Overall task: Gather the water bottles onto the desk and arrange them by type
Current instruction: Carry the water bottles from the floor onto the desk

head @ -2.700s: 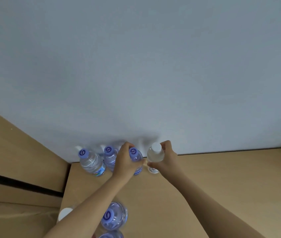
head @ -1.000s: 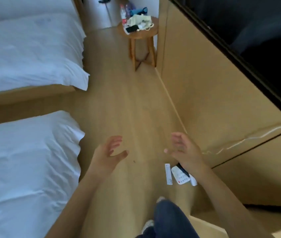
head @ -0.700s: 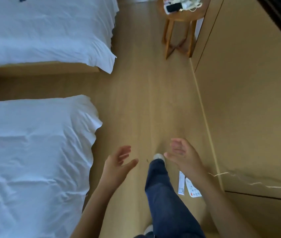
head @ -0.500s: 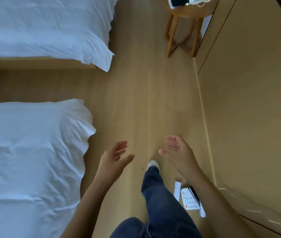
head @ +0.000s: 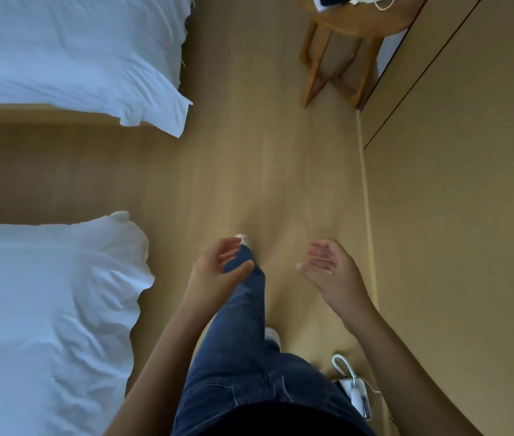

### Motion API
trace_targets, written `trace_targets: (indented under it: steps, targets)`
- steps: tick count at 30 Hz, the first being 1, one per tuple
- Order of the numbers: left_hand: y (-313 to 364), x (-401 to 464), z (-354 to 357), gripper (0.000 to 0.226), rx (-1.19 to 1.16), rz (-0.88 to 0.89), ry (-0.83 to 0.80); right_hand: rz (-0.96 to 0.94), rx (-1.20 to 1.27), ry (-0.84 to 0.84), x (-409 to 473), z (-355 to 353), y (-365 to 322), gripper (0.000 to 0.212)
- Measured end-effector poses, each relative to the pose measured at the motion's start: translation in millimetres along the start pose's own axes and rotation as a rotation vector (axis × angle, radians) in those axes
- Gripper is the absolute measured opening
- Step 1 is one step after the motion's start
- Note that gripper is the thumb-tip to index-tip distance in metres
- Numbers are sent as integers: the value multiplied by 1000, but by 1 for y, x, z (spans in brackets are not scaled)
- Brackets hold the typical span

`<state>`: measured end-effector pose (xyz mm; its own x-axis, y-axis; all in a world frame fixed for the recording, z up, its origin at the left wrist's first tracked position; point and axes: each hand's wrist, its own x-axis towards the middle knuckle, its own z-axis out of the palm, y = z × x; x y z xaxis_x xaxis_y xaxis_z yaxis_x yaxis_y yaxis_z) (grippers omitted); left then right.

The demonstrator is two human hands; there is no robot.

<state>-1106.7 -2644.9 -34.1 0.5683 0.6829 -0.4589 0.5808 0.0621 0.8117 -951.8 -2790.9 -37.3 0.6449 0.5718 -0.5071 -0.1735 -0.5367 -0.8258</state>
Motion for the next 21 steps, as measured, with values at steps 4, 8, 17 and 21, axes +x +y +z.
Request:
trace_targets:
  steps: [4, 8, 17, 21]
  targets:
    - [28, 89, -13, 32, -32, 1, -3, 28, -10, 9, 79, 7, -40, 39]
    - [73, 205, -43, 35, -26, -16, -23, 55, -21, 18, 182, 17, -101, 39]
    - [192, 409, -118, 33, -24, 10, 95, 0, -44, -58, 391, 27, -258, 40]
    - [225, 497, -135, 33, -39, -36, 160, 14, -25, -100, 488, 32, -305, 38]
